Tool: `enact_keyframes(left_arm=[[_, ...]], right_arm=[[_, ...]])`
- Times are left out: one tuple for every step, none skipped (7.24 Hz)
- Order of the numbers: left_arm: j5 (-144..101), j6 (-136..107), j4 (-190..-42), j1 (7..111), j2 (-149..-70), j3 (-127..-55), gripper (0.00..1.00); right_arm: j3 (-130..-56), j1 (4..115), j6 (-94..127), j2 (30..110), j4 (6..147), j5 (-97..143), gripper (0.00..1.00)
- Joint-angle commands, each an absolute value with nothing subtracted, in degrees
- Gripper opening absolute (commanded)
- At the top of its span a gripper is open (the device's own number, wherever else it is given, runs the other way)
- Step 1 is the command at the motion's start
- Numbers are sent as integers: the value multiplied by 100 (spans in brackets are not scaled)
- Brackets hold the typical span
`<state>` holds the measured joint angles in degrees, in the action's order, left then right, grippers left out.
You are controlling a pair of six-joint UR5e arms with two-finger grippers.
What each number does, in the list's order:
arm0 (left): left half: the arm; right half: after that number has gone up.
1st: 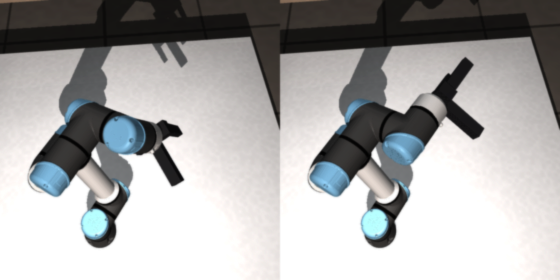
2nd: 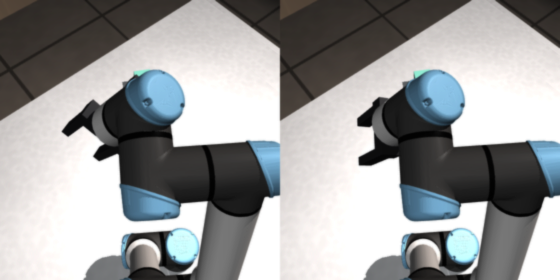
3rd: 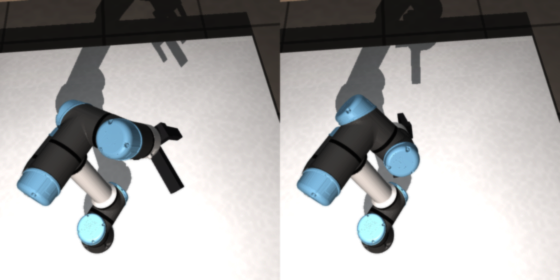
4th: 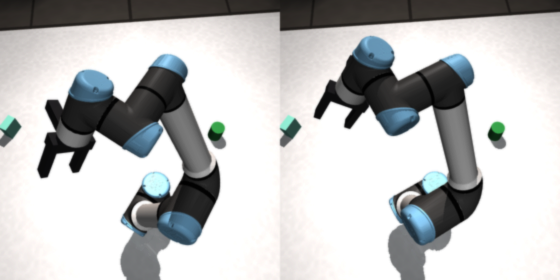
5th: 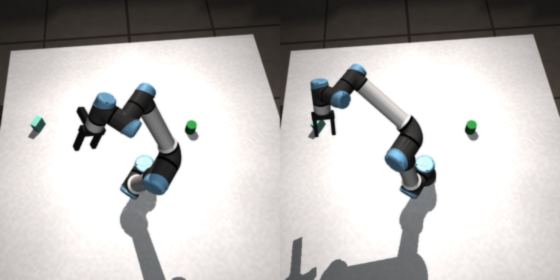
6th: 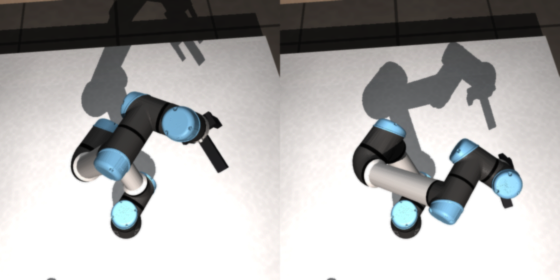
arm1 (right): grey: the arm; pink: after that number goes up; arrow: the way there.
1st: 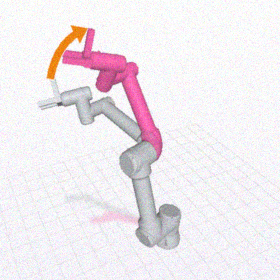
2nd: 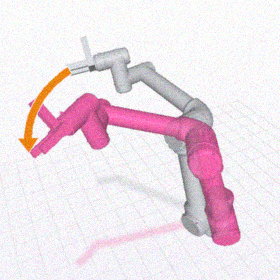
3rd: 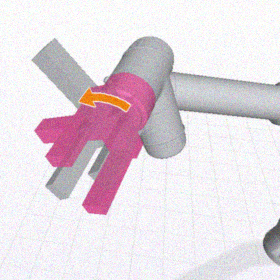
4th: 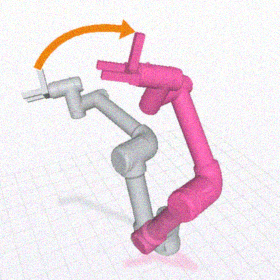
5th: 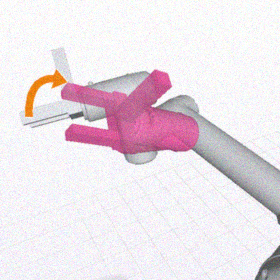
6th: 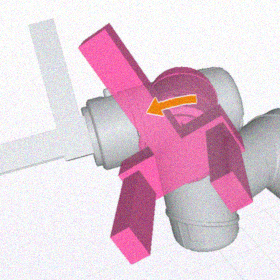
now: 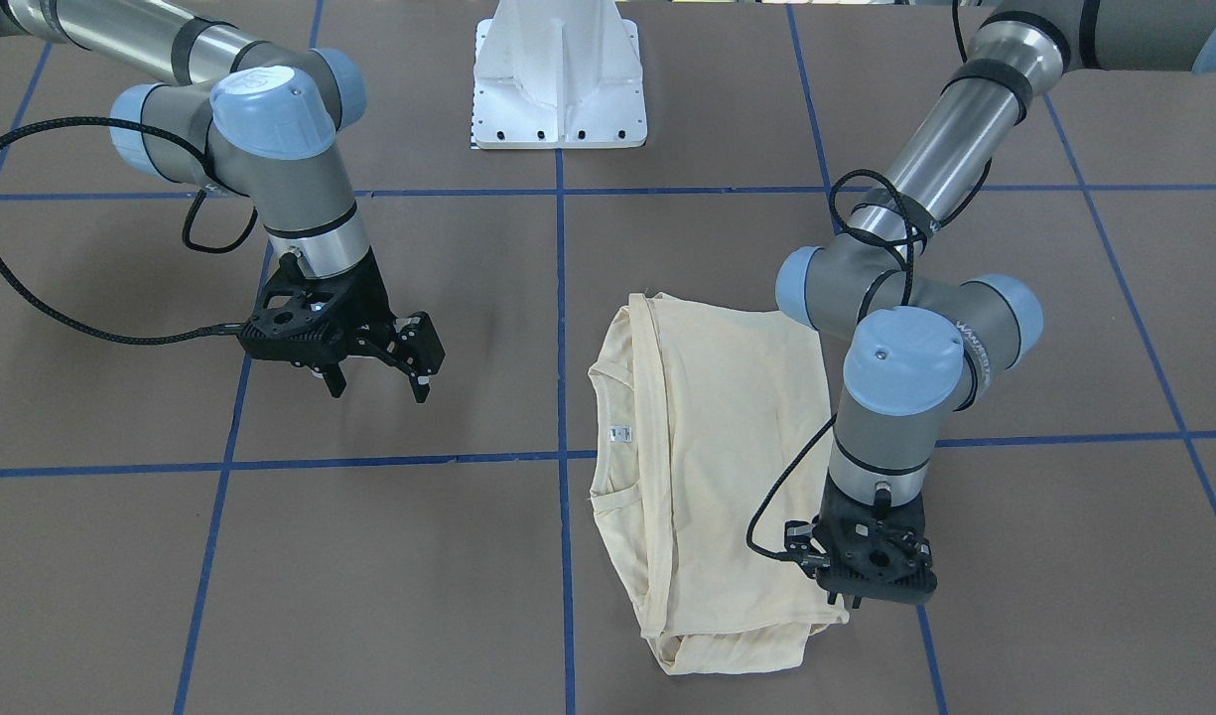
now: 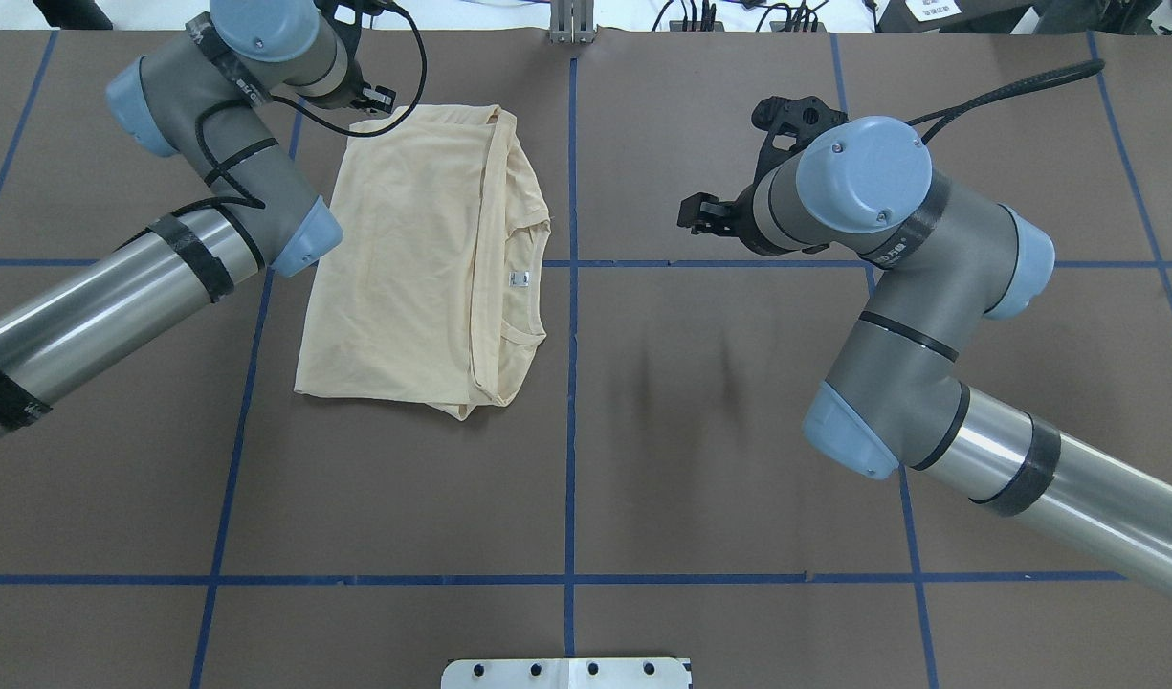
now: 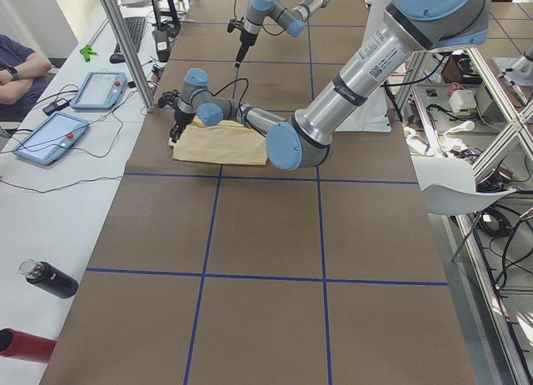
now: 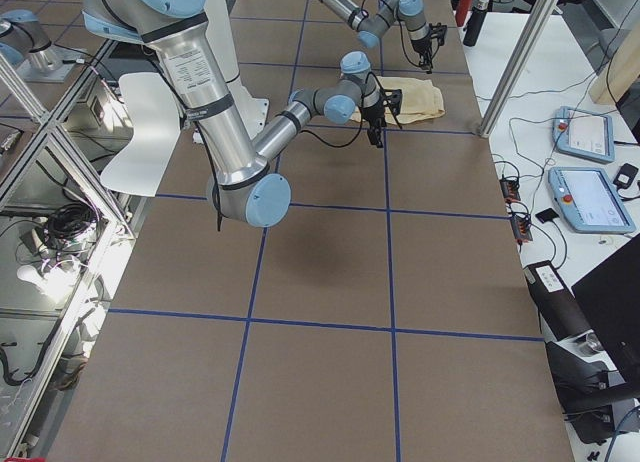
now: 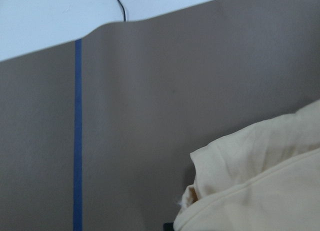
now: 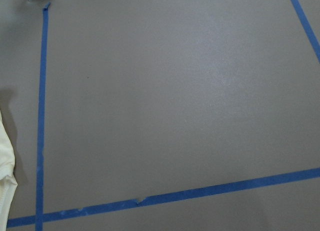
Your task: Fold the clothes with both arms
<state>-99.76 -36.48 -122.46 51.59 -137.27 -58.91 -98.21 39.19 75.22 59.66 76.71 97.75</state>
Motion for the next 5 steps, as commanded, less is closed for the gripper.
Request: enact_keyframes(left_arm=[[-10376, -3498, -12551, 5203, -13362, -6263, 100], [-10632, -3498, -12551, 5203, -12950, -6832, 100], [-10635, -3507, -12542, 5203, -12668, -7255, 100], [-10635, -3507, -12542, 5203, -12613, -7347, 100], [-10635, -3542, -12542, 5203, -12604, -7348, 100]], right_arm=[[-9487, 3841, 7924, 5497, 7734, 9756, 100], [-8900, 3641, 8406, 4902, 7743, 9495, 100], [-8346, 3369, 8829, 4365, 7743, 9109, 99], [-7897, 3149, 9207, 3959, 7743, 8966, 98], [-7492, 2885, 9472, 3633, 7752, 8721, 96]])
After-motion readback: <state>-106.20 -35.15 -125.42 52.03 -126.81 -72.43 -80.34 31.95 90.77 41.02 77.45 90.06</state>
